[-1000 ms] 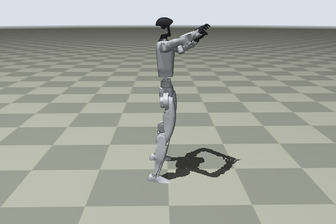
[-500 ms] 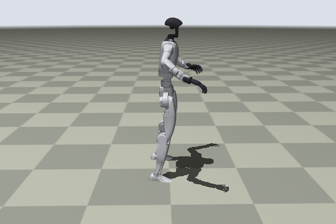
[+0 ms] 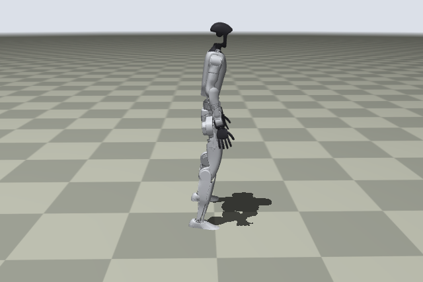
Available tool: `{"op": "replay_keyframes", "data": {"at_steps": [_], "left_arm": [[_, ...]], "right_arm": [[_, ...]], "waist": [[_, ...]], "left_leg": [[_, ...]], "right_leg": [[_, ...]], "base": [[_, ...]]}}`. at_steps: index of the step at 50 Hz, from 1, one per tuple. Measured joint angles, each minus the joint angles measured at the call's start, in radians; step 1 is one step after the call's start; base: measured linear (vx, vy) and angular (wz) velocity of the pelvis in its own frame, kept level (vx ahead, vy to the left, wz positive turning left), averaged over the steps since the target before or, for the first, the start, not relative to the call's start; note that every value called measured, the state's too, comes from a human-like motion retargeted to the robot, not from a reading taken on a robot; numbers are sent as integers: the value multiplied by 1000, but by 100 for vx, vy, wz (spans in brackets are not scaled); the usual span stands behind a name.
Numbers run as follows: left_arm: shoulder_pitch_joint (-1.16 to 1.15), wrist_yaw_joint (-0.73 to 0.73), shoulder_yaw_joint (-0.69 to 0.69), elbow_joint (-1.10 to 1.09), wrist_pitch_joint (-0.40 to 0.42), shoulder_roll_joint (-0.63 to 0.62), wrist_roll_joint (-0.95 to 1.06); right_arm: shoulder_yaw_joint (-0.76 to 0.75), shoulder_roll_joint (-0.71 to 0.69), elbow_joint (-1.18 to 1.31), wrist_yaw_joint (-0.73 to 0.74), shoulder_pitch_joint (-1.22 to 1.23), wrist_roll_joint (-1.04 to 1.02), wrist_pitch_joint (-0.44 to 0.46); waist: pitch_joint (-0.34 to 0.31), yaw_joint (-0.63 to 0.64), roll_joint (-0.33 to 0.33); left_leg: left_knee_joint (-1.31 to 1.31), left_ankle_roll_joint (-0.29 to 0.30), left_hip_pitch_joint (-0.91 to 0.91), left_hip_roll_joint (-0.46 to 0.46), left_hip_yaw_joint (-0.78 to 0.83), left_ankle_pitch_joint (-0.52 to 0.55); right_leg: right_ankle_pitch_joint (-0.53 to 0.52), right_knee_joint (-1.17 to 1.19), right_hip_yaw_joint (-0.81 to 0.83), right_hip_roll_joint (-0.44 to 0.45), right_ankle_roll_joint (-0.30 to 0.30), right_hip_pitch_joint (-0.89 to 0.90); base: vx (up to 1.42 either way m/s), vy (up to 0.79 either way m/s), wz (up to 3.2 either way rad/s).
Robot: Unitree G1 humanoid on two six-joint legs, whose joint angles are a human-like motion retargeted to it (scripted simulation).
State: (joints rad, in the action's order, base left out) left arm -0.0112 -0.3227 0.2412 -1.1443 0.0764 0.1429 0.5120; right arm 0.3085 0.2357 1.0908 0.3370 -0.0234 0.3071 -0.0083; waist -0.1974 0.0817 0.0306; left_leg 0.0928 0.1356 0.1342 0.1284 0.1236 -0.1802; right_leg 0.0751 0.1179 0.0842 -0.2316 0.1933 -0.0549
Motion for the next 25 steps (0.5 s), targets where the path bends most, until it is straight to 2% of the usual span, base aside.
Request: {"op": "replay_keyframes", "data": {"at_steps": [3, 7, 11, 13, 15, 17, 20, 25], "left_arm": [[93, 49, 79, -77, -60, 67, -131], [286, 137, 187, -143, -116, 142, -244], [508, 188, 288, 7, -114, 240, -256], [631, 171, 331, 160, -93, 300, -198], [765, 95, 363, 354, -43, 360, -40], [911, 64, 389, 550, -3, 430, 24], [1148, 5, 413, 795, 98, 513, 160], [1546, -64, 465, 986, 236, 604, 272]], "right_arm": [[79, 62, 70, -97, 89, -127, 58], [213, 105, 157, -236, 273, -311, 125], [306, 147, 77, -290, 497, -353, 122], [336, 178, -33, -261, 625, -319, 105], [361, 220, -184, -179, 771, -257, 80], [373, 268, -356, -131, 918, -195, 49], [381, 336, -592, -52, 1159, -107, -12], [391, 411, -802, 54, 1558, -23, -95]], "waist": [[15, -6, -1], [46, -5, -5], [91, -4, -2], [111, 0, -4], [119, 2, -6], [134, 2, -8], [156, 1, -10], [205, -5, -9]], "left_leg": [[-5, -24, -5, -1, -11, 2], [-34, -24, 10, 0, -22, 12], [-11, -25, 3, -1, -22, 5], [-29, -20, 16, 1, -23, 10], [-42, -16, 32, 2, -21, 14], [-45, -9, 36, 4, -18, 14], [-45, 1, 33, 7, -13, 16], [-45, 13, 7, 8, -9, 22]], "right_leg": [[1, 3, 7, 1, -1, 3], [0, 5, 10, 4, 0, 0], [2, 9, 15, 1, 4, -5], [-1, 8, 12, 5, 8, -8], [-3, 8, 10, 7, 12, -15], [-7, 7, 7, 9, 18, -16], [-13, 2, 4, 12, 26, -13], [-24, -6, 3, 13, 36, 12]], "base": [[0, 0, 0], [0, 0, 0], [0, 0, 0], [0, 0, 0], [0, 0, 0], [0, 0, 0], [0, 0, 0], [0, 0, 0]]}}
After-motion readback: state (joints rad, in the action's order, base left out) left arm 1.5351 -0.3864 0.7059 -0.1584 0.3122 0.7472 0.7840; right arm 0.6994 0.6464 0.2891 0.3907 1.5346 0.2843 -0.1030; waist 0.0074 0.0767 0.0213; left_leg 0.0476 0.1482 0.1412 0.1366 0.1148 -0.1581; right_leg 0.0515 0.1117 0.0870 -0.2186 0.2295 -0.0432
